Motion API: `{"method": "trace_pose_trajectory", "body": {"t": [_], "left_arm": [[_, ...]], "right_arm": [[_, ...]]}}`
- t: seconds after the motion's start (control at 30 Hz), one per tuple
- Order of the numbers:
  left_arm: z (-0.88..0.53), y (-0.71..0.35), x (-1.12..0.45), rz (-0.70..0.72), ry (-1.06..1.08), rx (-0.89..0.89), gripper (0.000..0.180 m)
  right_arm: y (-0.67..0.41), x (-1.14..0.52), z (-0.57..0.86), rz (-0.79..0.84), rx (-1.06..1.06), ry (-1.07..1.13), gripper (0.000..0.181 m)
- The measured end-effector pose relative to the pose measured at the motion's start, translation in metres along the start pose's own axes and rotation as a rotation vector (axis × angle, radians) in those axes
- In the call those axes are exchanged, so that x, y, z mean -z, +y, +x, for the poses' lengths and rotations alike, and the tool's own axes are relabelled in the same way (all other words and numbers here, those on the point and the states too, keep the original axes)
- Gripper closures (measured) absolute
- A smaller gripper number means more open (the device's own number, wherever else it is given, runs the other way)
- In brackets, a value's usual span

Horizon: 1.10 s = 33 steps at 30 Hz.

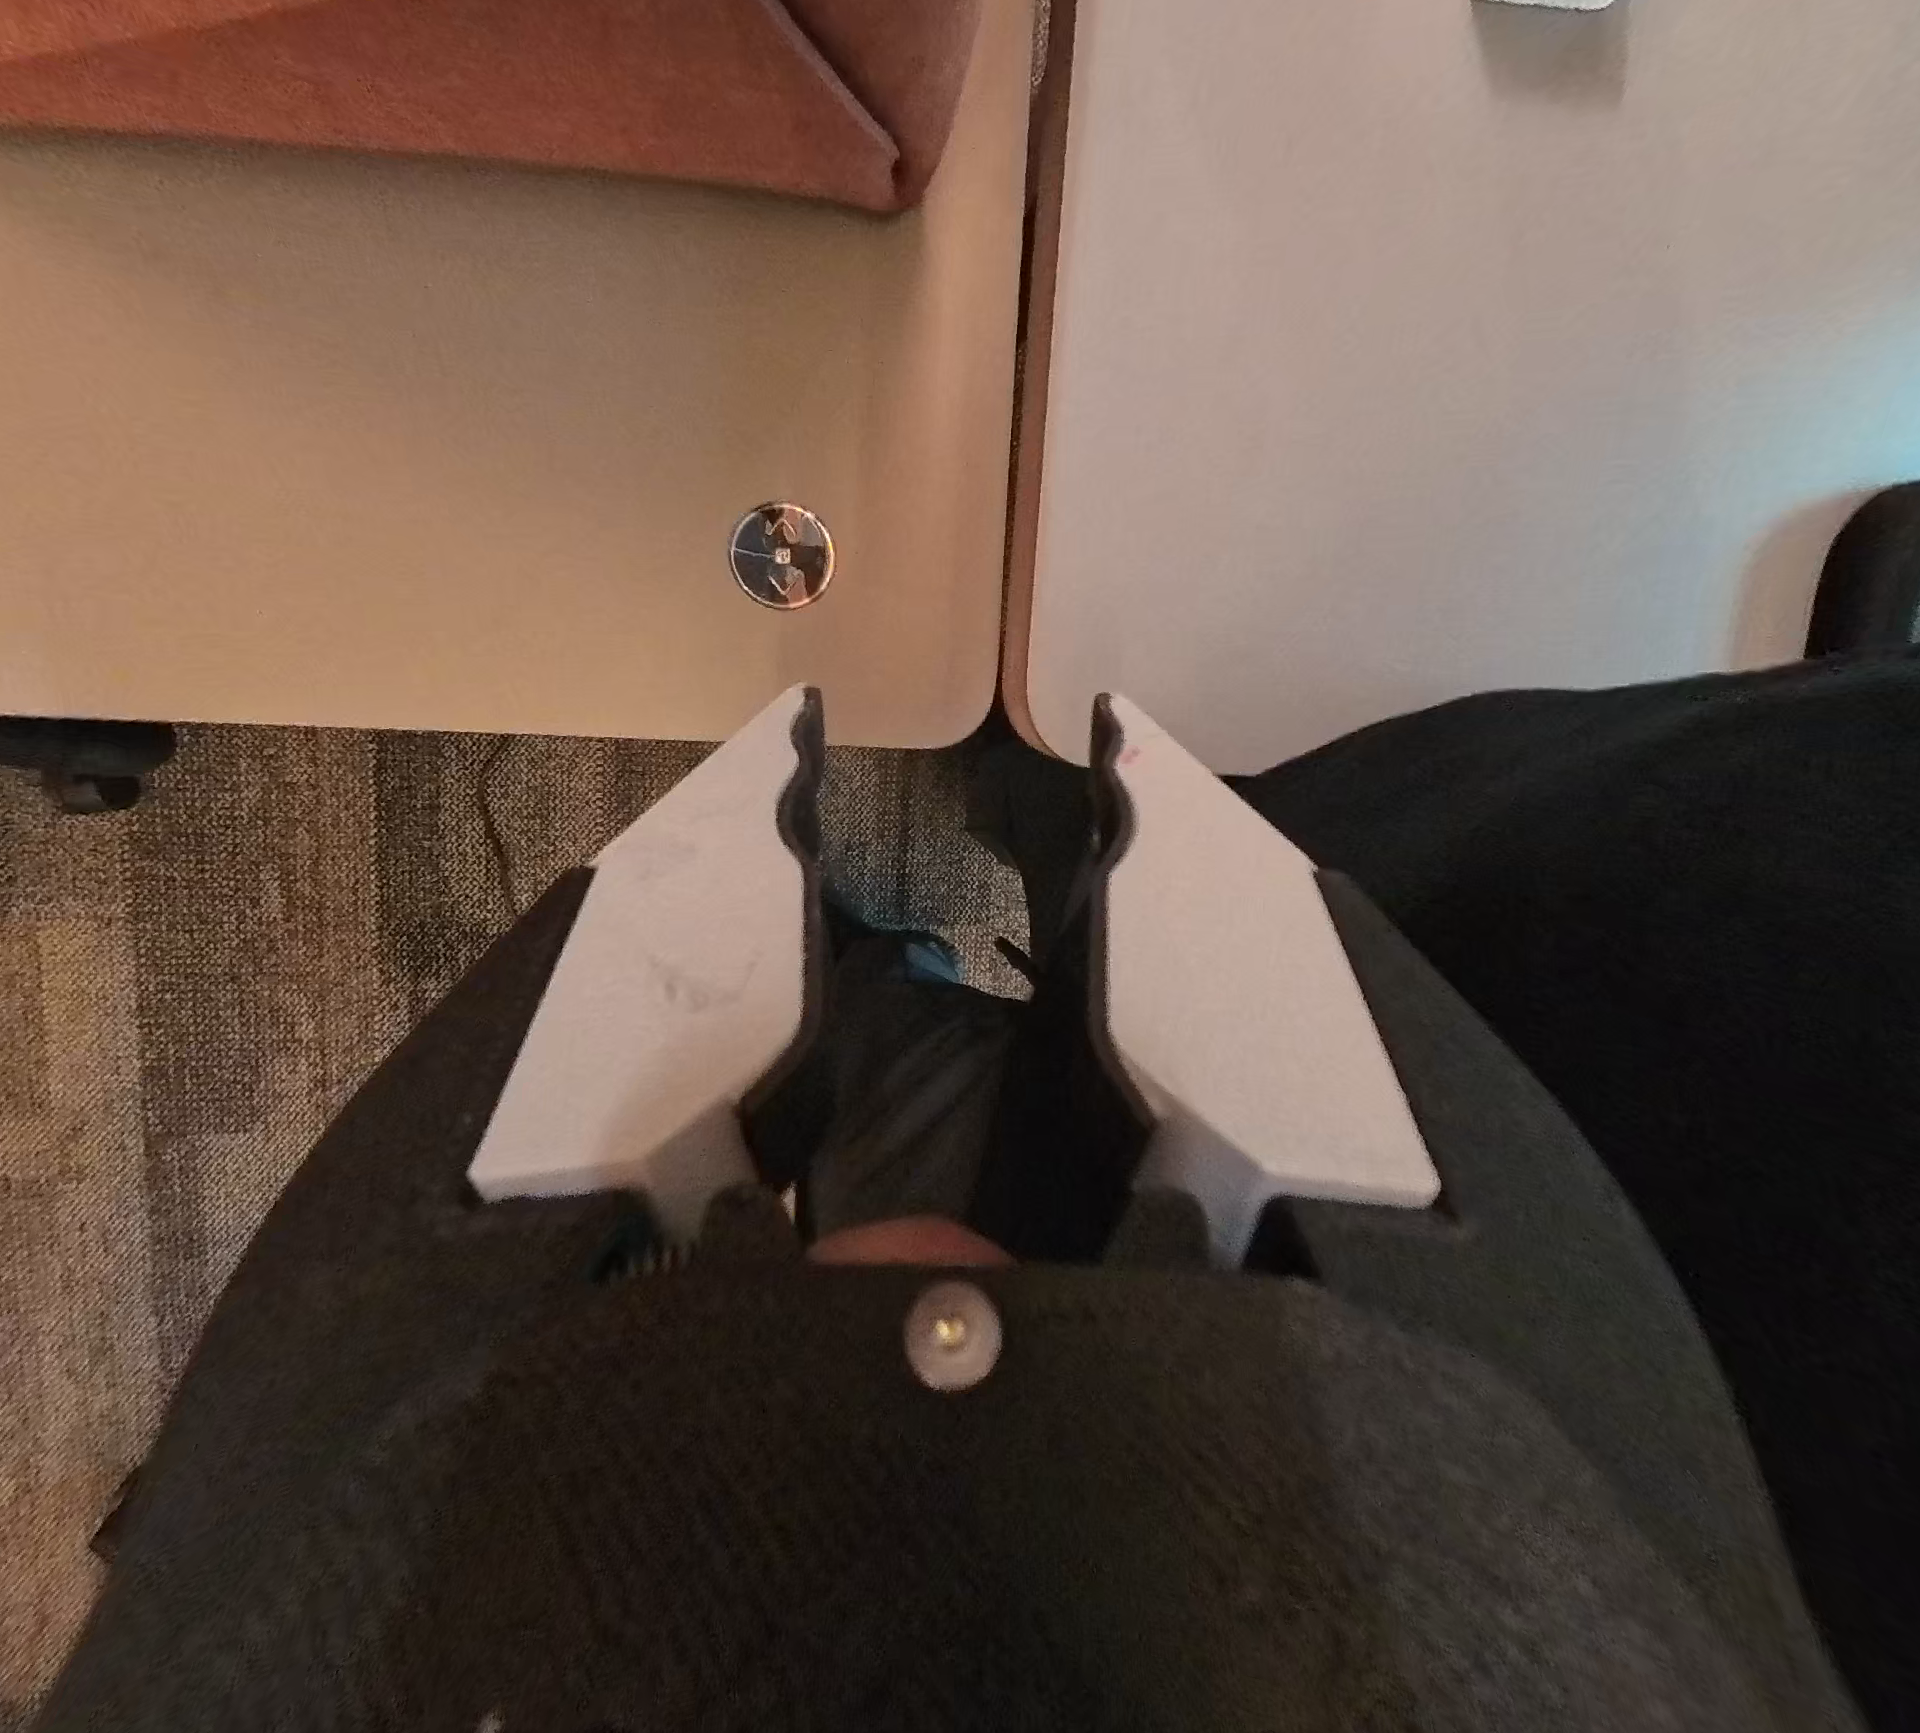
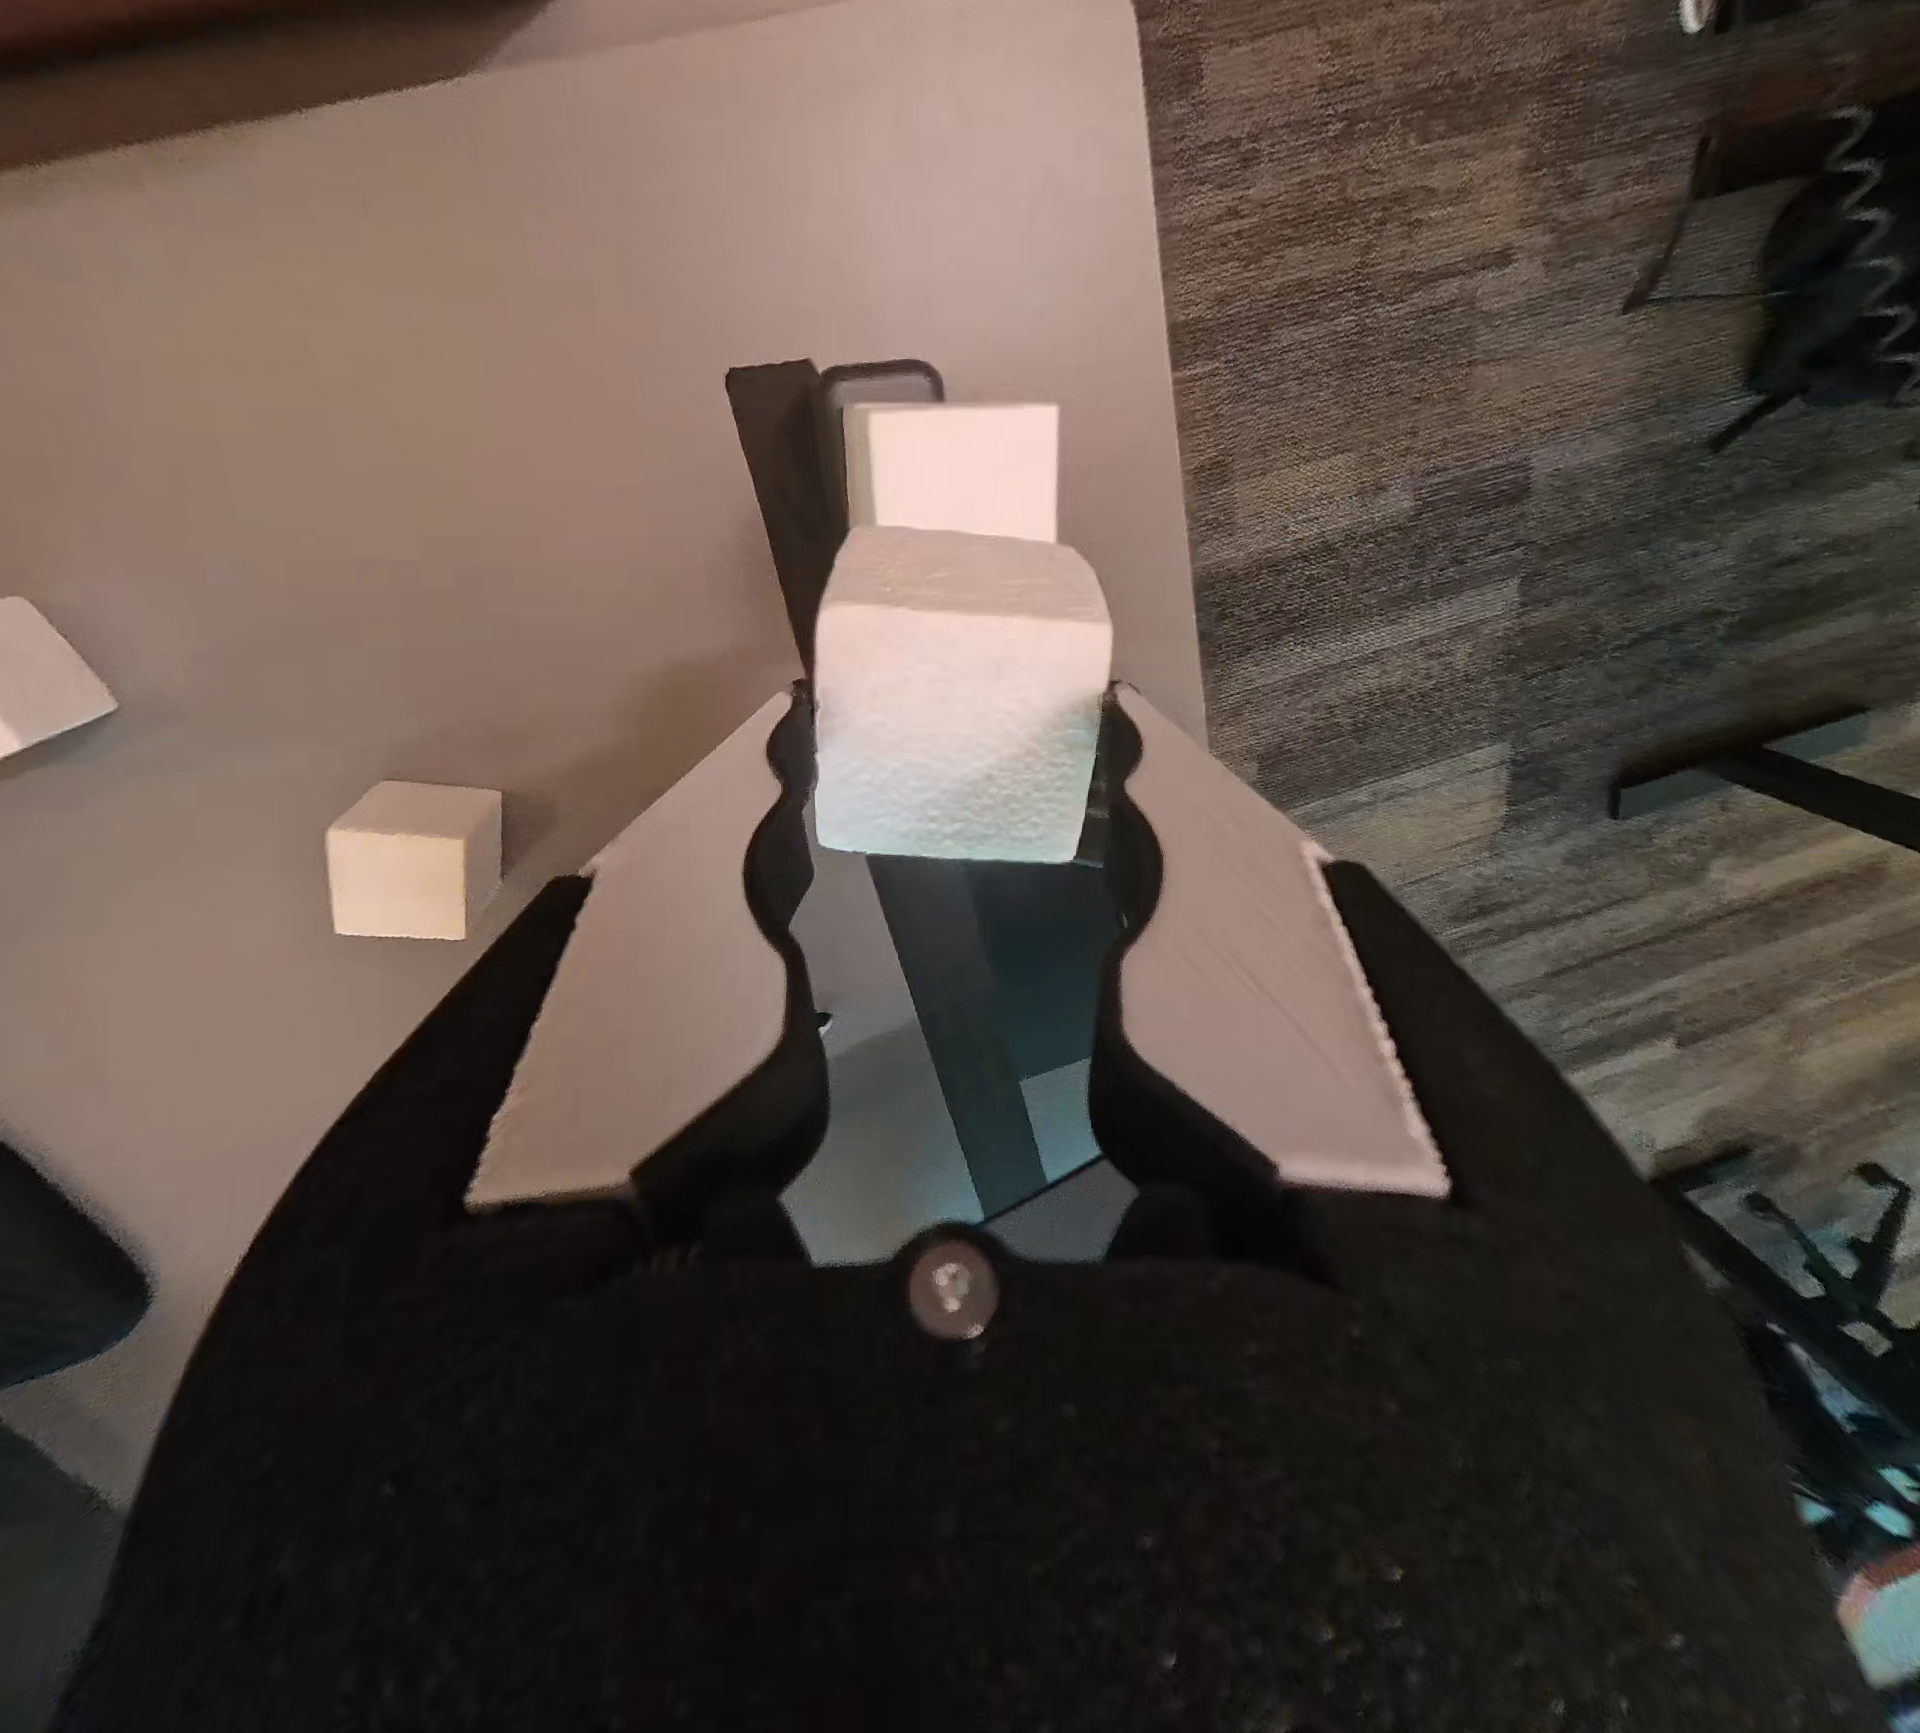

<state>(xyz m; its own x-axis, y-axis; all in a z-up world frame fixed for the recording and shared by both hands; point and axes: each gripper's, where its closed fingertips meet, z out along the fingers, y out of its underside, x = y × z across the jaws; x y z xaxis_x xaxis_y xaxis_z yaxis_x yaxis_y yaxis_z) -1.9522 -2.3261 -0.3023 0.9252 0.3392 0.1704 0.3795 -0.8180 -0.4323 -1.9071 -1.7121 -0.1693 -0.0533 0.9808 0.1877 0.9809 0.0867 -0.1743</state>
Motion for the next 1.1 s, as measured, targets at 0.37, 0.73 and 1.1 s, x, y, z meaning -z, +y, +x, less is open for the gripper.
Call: {"method": "trace_pose_trajectory", "body": {"t": [0.37,0.73,1.1], "left_arm": [[-0.003,0.002,-0.001,-0.021,-0.013,0.023,0.130],[-0.004,0.000,-0.004,-0.028,-0.007,0.019,0.130],[-0.003,-0.004,-0.005,-0.016,0.003,0.007,0.130]], "right_arm": [[-0.015,-0.030,0.008,-0.110,0.043,-0.073,0.127],[-0.016,-0.050,0.004,-0.125,0.070,-0.118,0.124],[-0.025,-0.020,0.015,-0.006,0.054,0.029,0.104]]}}
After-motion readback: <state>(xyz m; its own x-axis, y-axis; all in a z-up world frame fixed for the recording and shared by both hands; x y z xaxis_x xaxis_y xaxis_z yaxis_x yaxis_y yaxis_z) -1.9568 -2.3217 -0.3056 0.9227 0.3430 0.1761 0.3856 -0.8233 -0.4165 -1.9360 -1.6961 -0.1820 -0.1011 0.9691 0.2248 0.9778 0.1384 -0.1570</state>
